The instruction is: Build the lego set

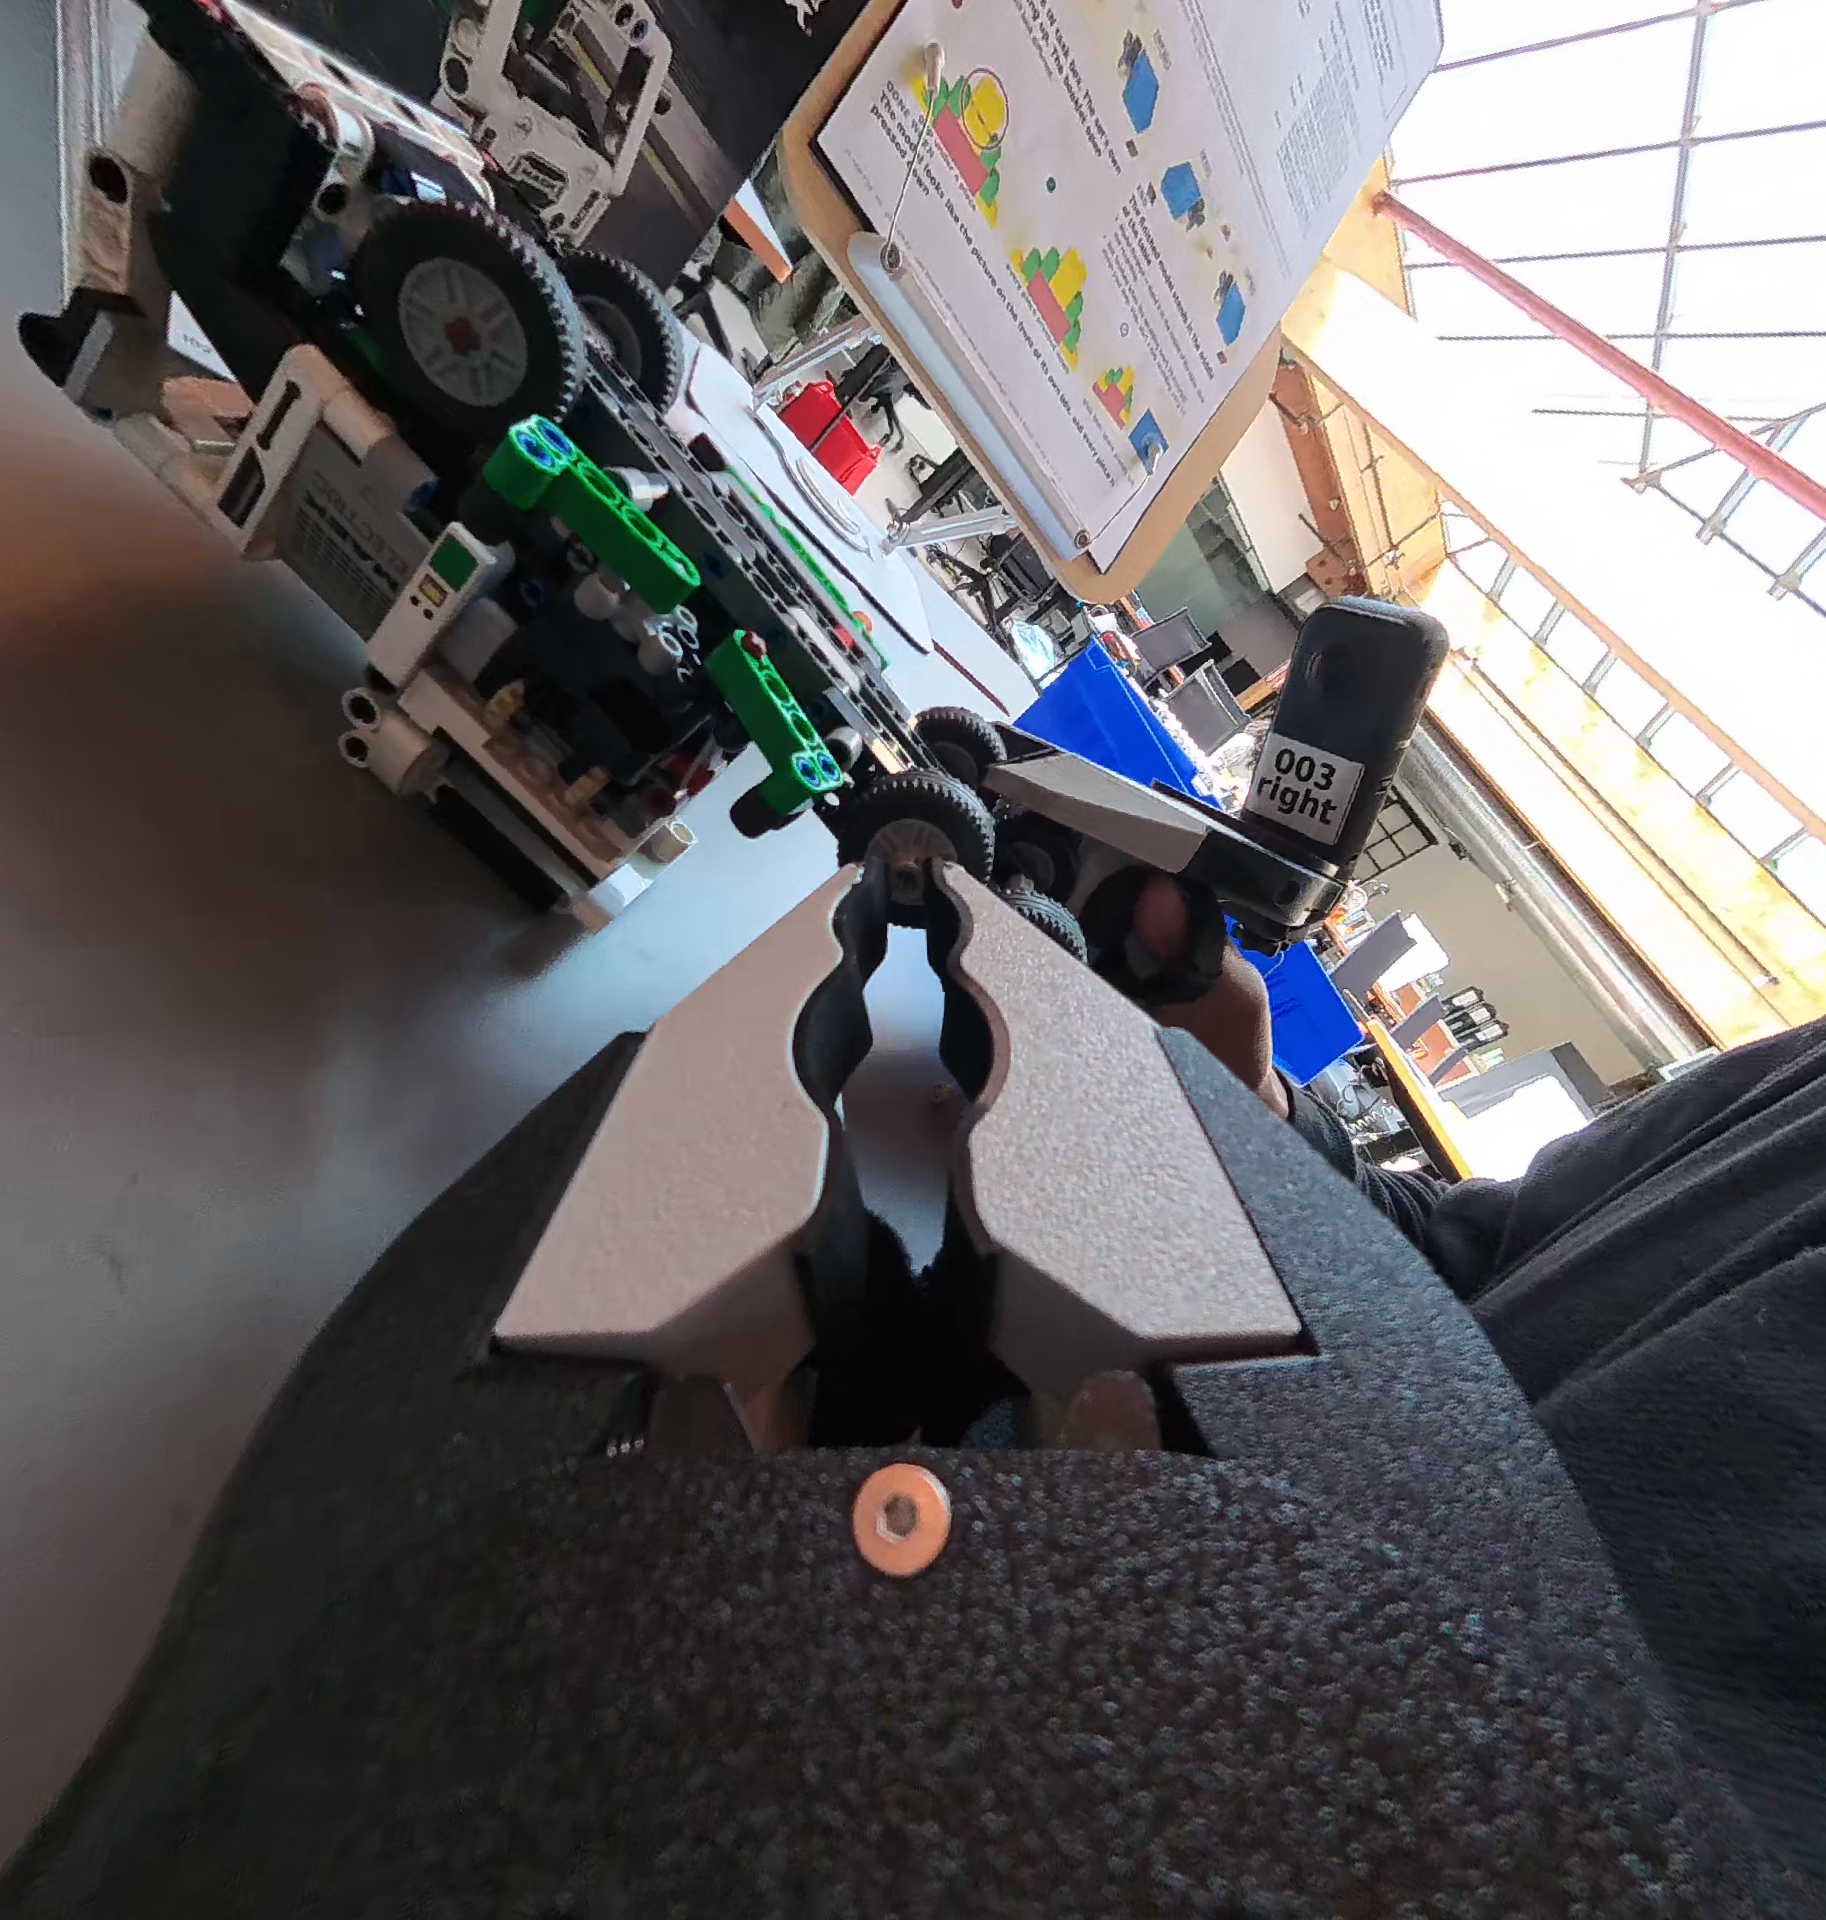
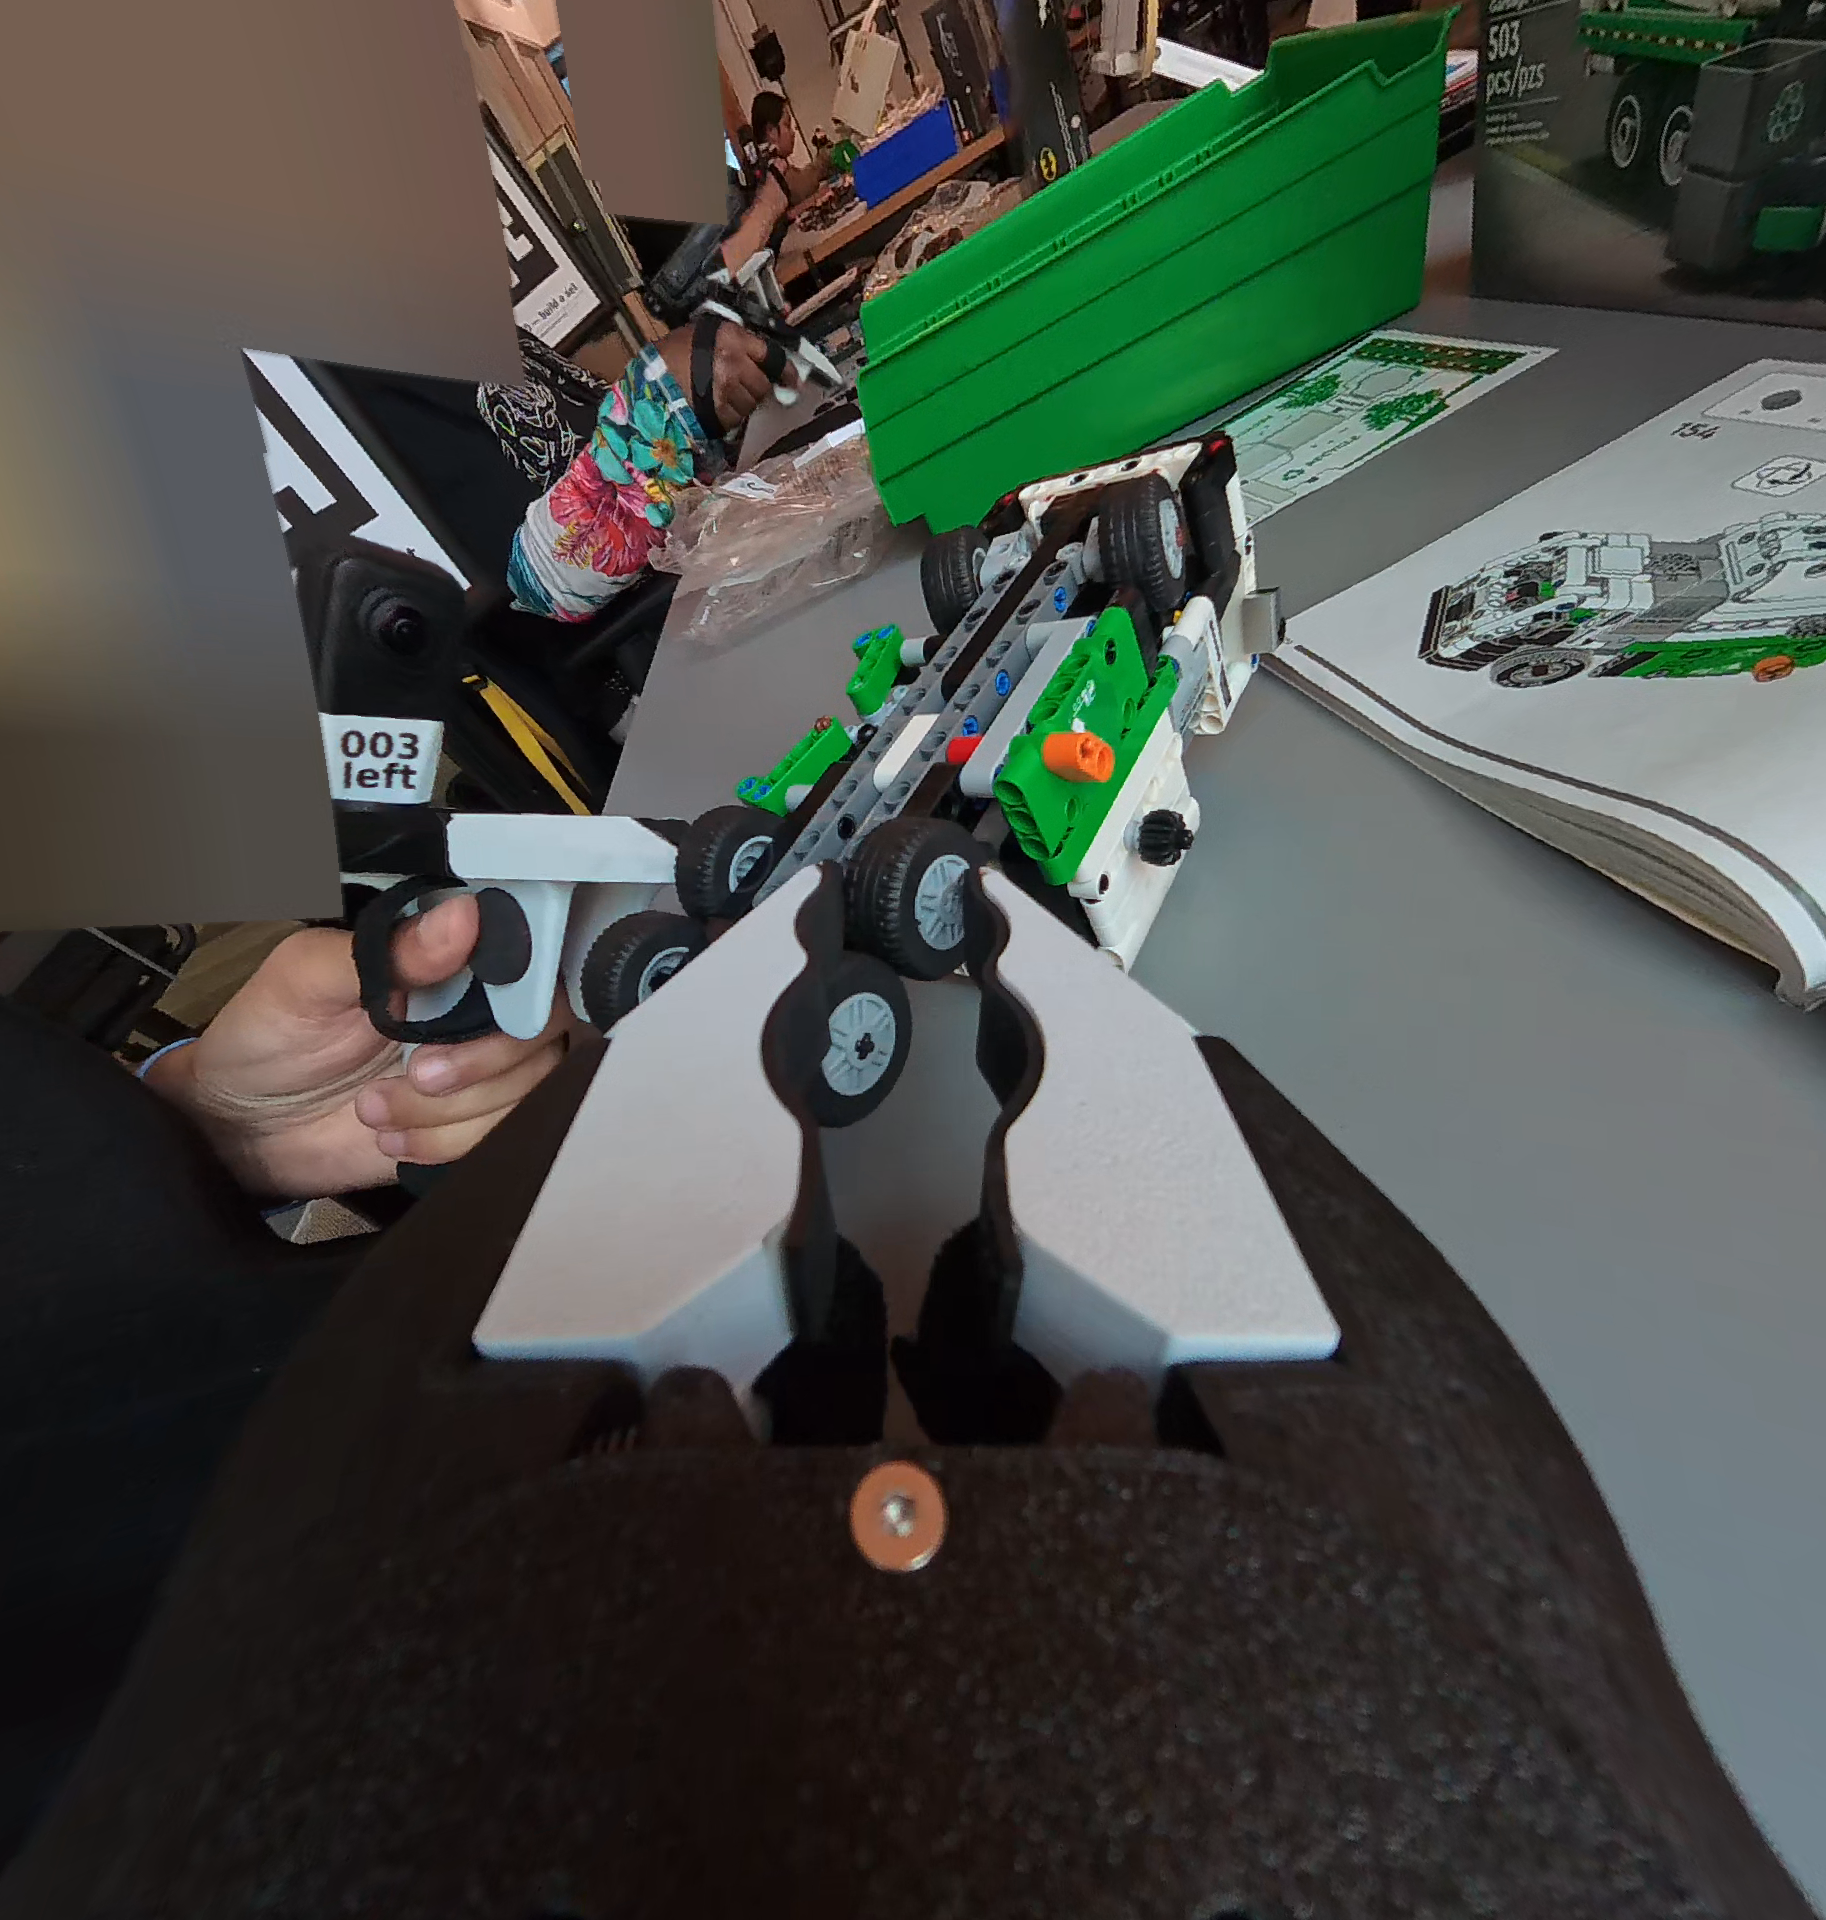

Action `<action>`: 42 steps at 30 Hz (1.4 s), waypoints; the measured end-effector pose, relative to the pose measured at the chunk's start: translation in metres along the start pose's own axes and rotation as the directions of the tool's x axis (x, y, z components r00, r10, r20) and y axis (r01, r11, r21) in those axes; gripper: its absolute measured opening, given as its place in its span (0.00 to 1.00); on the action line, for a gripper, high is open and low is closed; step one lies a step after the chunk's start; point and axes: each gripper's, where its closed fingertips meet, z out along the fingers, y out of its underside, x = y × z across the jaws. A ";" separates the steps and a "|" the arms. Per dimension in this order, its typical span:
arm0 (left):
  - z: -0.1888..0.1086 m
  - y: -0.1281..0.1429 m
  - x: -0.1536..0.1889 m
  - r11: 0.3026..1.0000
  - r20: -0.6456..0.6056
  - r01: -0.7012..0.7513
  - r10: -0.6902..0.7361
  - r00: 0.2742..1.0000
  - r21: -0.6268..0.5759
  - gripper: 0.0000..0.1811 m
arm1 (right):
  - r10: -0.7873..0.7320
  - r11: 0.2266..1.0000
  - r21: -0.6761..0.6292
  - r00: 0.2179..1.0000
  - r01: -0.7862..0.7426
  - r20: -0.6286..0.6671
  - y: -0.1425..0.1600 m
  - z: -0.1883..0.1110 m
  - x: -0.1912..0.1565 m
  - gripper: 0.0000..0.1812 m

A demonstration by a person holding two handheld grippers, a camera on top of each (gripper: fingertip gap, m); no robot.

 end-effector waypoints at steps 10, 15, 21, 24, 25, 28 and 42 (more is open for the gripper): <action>-0.006 -0.006 0.003 0.998 -0.007 -0.052 0.052 0.999 0.029 0.03 | 0.052 0.999 0.008 0.997 -0.052 0.052 0.000 0.000 -0.002 0.13; -0.007 -0.002 0.000 0.999 0.009 -0.051 0.051 0.999 0.014 0.03 | 0.052 0.999 0.004 0.997 -0.052 0.058 0.001 0.001 -0.003 0.13; -0.005 -0.001 0.000 0.999 0.000 -0.040 0.040 0.999 0.017 0.03 | 0.060 0.998 0.005 0.996 -0.061 0.060 0.001 0.001 -0.003 0.13; -0.004 -0.002 -0.001 0.999 -0.002 -0.034 0.034 0.999 0.018 0.03 | 0.063 0.998 0.002 0.996 -0.063 0.064 0.002 0.001 -0.004 0.13; -0.004 -0.001 -0.002 0.999 -0.005 -0.033 0.033 0.999 0.018 0.03 | 0.062 0.998 0.005 0.996 -0.062 0.061 0.001 0.001 -0.003 0.13; -0.003 -0.002 -0.002 0.999 -0.009 -0.033 0.034 0.999 0.015 0.03 | 0.063 0.998 0.005 0.996 -0.063 0.056 0.001 0.001 -0.003 0.13; 0.001 0.003 0.003 0.999 -0.061 -0.035 0.032 0.998 -0.039 0.03 | 0.047 0.998 -0.042 0.999 -0.047 0.008 0.002 -0.001 0.000 0.12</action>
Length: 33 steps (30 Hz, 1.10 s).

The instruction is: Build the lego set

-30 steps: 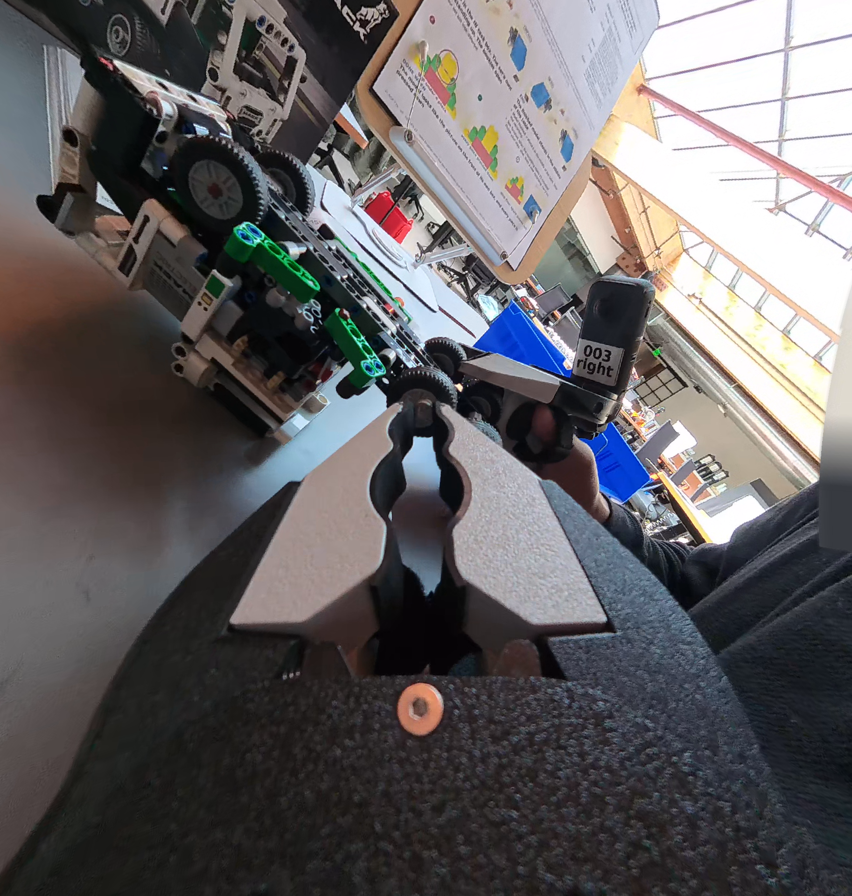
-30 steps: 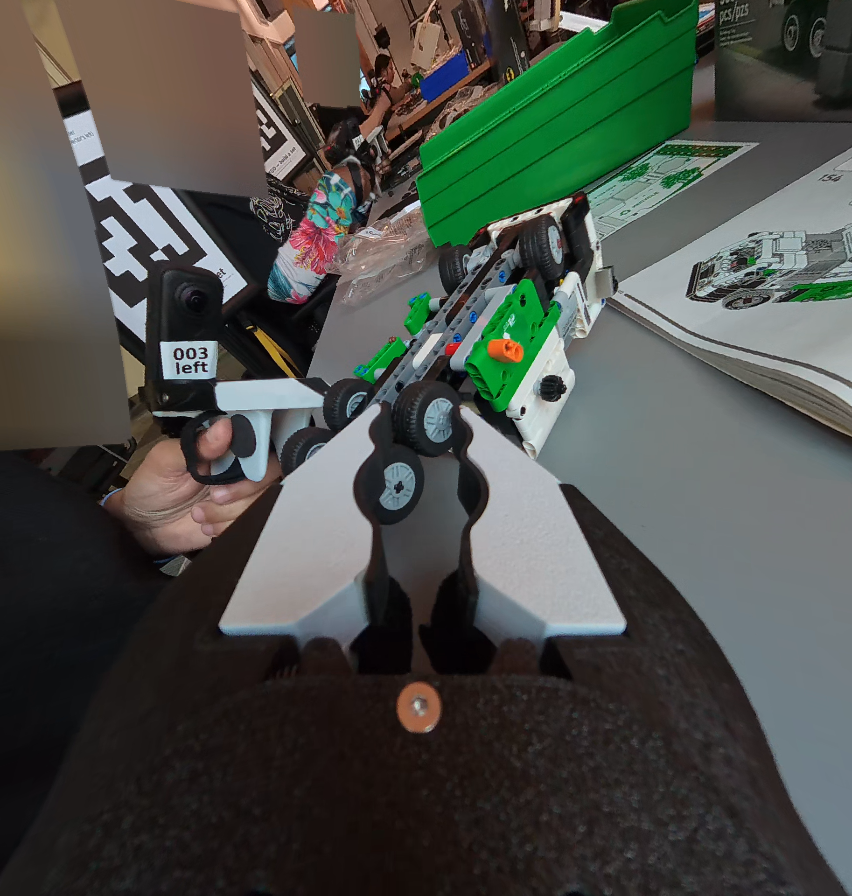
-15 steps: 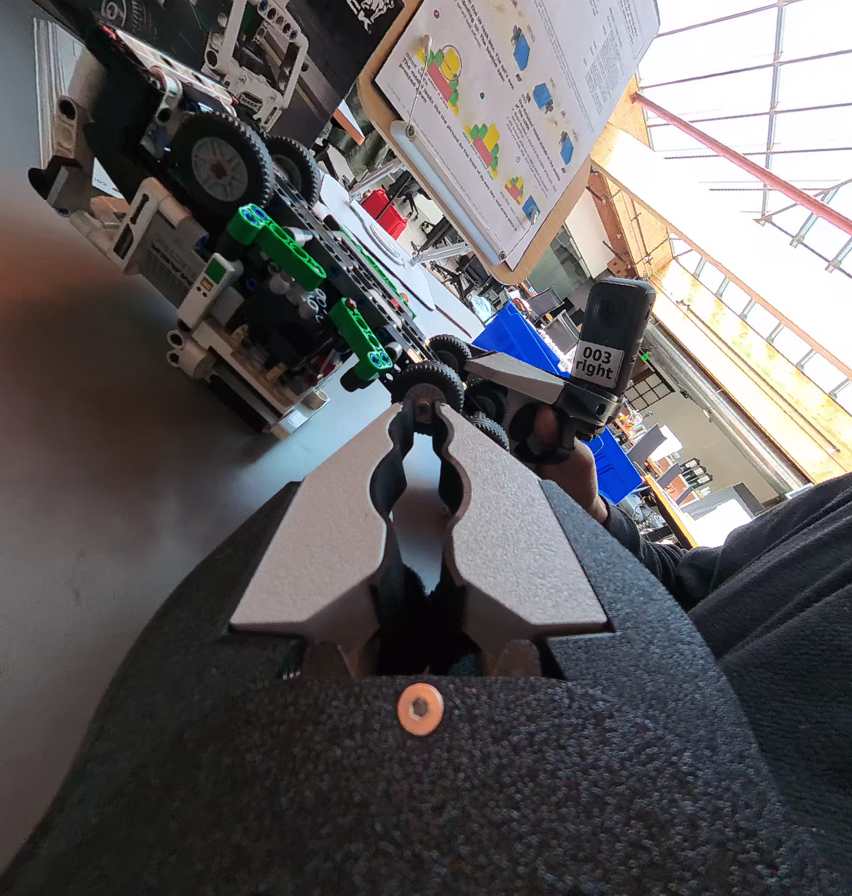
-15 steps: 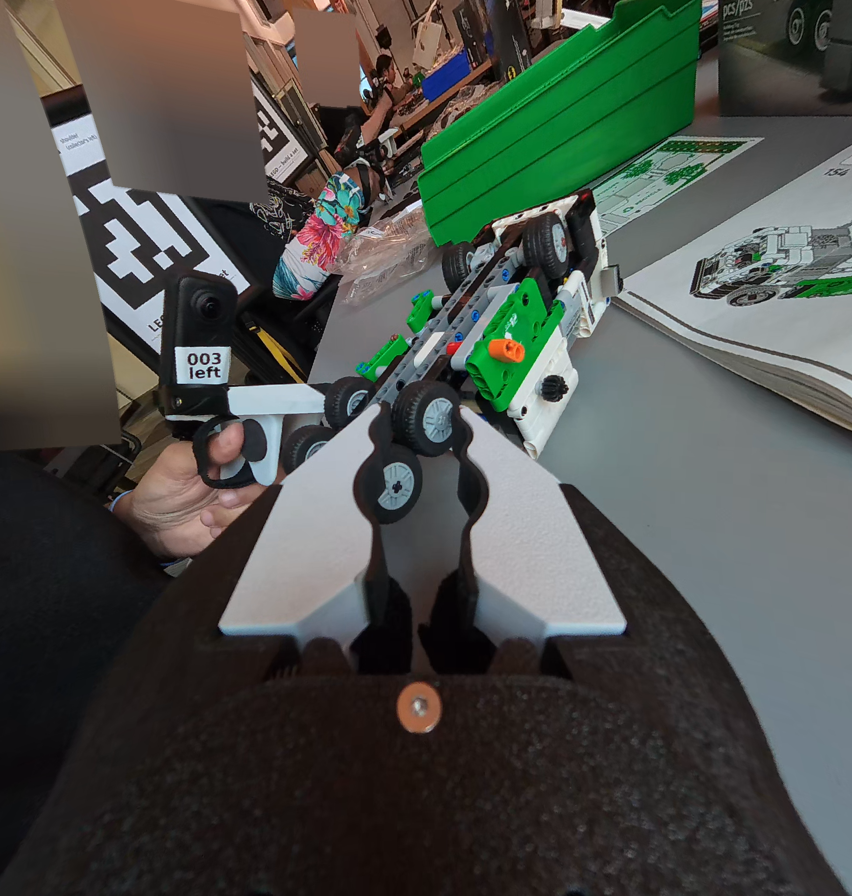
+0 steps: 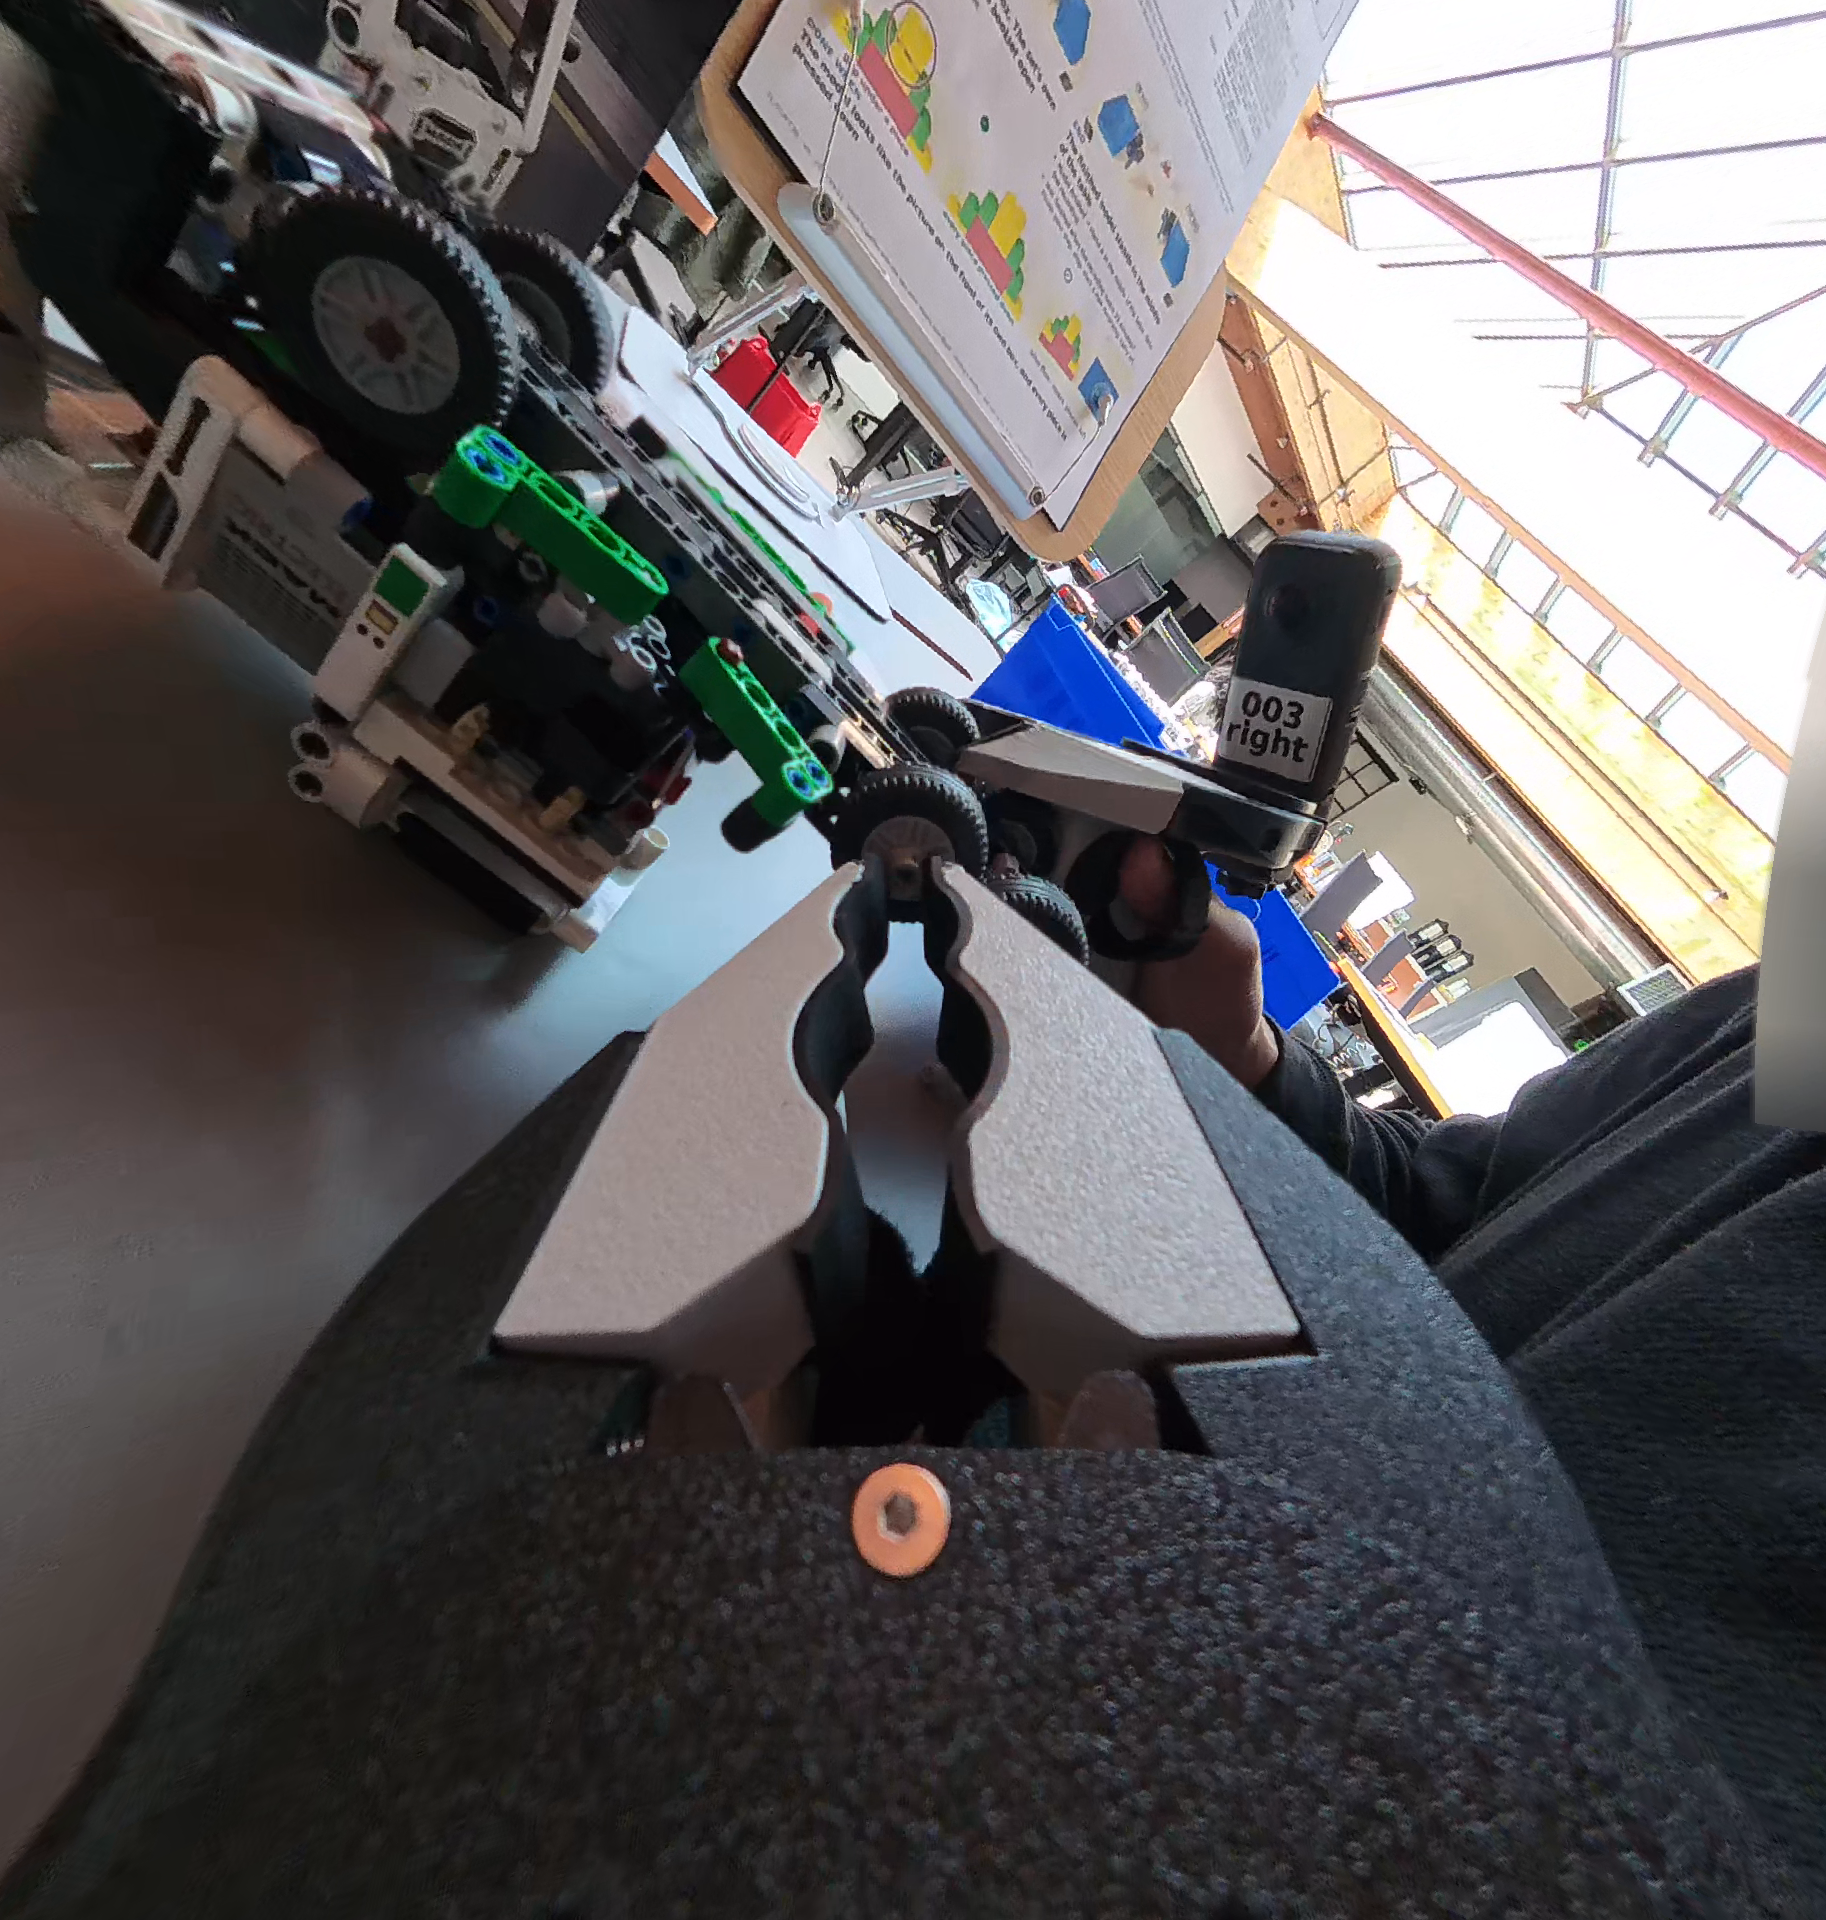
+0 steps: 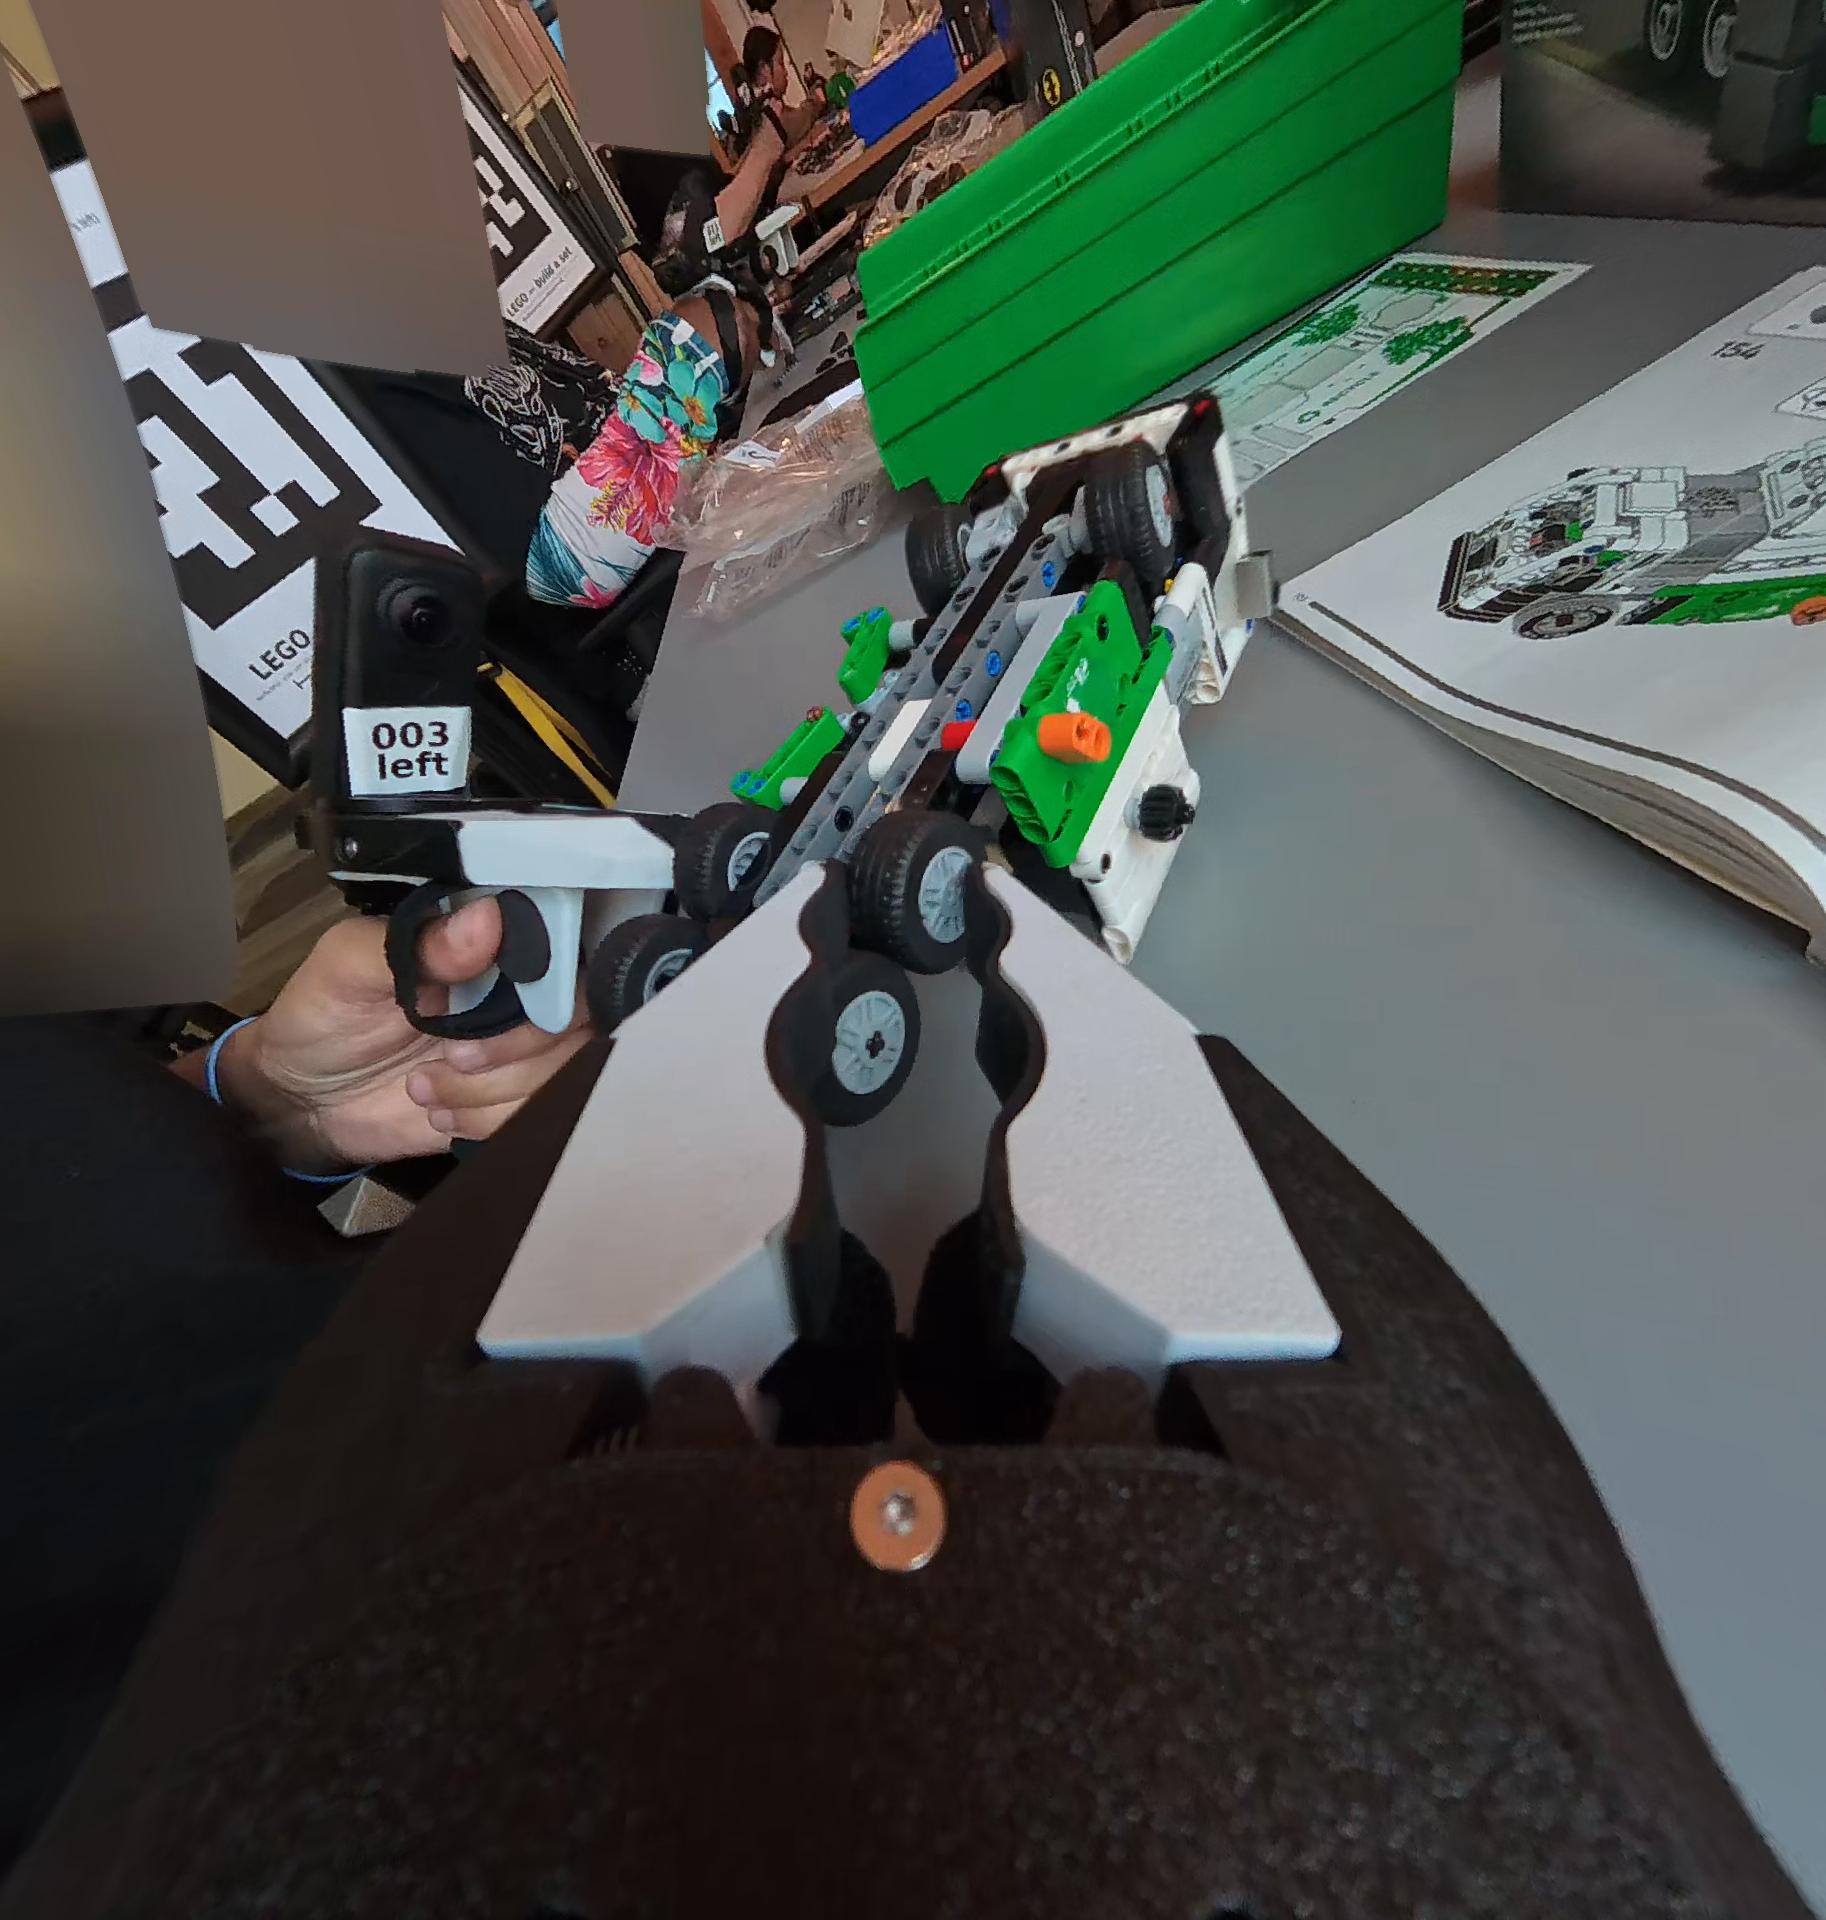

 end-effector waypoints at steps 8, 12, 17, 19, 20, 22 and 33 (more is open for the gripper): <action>-0.001 -0.009 -0.004 1.000 0.032 -0.024 0.023 0.999 0.018 0.03 | -0.026 0.999 -0.022 0.999 0.025 -0.046 0.004 0.002 0.000 0.12; 0.001 -0.005 -0.002 1.000 0.012 -0.017 0.017 1.000 -0.005 0.03 | -0.033 0.999 -0.017 0.998 0.032 -0.060 0.002 0.001 0.001 0.12; -0.001 -0.008 -0.005 0.998 0.044 -0.061 0.060 0.997 0.004 0.03 | -0.123 0.992 -0.050 0.986 0.118 -0.117 0.004 0.002 0.000 0.11; -0.001 -0.007 -0.006 0.999 0.043 -0.047 0.047 0.998 0.000 0.03 | -0.124 0.992 -0.050 0.985 0.119 -0.123 0.003 0.003 0.000 0.11; -0.001 -0.006 -0.007 0.999 0.040 -0.039 0.039 0.998 0.000 0.03 | -0.118 0.992 -0.049 0.985 0.113 -0.122 0.003 0.003 0.000 0.12; -0.001 -0.002 -0.008 1.000 0.037 -0.022 0.022 0.999 -0.006 0.03 | -0.121 0.992 -0.047 0.984 0.116 -0.128 0.001 0.003 0.000 0.11; 0.000 -0.003 -0.006 1.000 -0.015 0.030 -0.030 0.999 -0.004 0.03 | -0.104 0.994 -0.019 0.991 0.103 -0.087 -0.001 0.002 0.000 0.13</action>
